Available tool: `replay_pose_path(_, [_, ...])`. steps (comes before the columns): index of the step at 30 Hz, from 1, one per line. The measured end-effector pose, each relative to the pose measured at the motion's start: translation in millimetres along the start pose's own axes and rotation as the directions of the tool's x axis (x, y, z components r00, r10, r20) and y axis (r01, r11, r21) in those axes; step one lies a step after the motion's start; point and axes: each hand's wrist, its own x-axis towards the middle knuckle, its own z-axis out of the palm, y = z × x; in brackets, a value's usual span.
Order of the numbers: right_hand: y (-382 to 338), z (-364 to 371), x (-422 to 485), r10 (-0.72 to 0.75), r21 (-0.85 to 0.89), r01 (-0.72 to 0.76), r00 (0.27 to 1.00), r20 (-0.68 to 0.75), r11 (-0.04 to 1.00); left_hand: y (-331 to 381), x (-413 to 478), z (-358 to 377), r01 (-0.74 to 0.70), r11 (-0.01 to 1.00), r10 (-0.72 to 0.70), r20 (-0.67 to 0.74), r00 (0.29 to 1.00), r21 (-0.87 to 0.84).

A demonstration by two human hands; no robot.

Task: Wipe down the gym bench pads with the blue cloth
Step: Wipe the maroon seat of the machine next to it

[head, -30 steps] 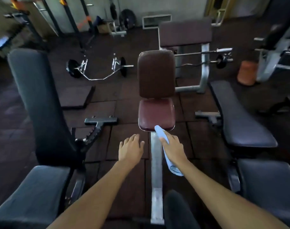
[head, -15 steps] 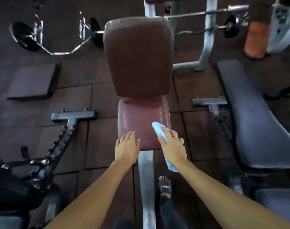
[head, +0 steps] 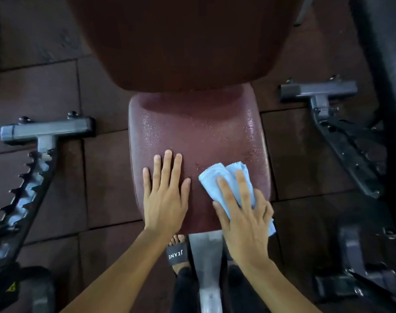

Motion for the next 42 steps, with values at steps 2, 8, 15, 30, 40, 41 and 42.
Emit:
replay_pose_path(2, [2.7, 1.3, 18.0, 0.014, -0.003, -0.014, 0.999, -0.049, 1.000, -3.3, -1.5, 7.4, -0.011, 1.000, 0.012, -0.045, 0.999, 0.005])
replay_pose_path(8, [5.9, -11.5, 142.1, 0.153, 0.088, -0.145, 0.984, -0.095, 0.986, -3.4, -0.5, 12.1, -0.017, 1.000, 0.018, -0.055, 0.998, 0.020])
replay_pose_path(15, [-52.1, -2.5, 179.8, 0.020, 0.052, -0.014, 0.993, -0.113, 0.999, -3.0, -0.7, 11.6, -0.008, 1.000, 0.009, -0.047, 0.999, 0.021])
replay_pose_path(30, [-8.6, -13.6, 151.0, 0.029, 0.027, -0.026, 0.994, -0.107, 0.999, -4.1, -2.7, 14.0, -0.019, 1.000, 0.020, -0.098, 0.995, 0.019])
replay_pose_path(40, [-104.0, -12.8, 180.6, -0.166, 0.356, 0.143, 0.986, 0.035, 0.924, -1.9, 18.0, -9.3, 0.079, 0.951, -0.173, -0.301, 0.938, -0.300])
replay_pose_path(41, [-91.3, -20.4, 181.6, -0.147, 0.516, 0.107, 0.988, 0.037, 0.850, 2.3, 29.1, -14.4, 0.078, 0.947, -0.183, -0.322, 0.929, -0.311])
replay_pose_path(42, [-74.8, -25.7, 181.9, -0.093, 0.620, 0.073, 0.996, 0.000, 0.781, 8.8, 42.3, -18.8, 0.059, 0.949, -0.167, -0.337, 0.927, -0.310])
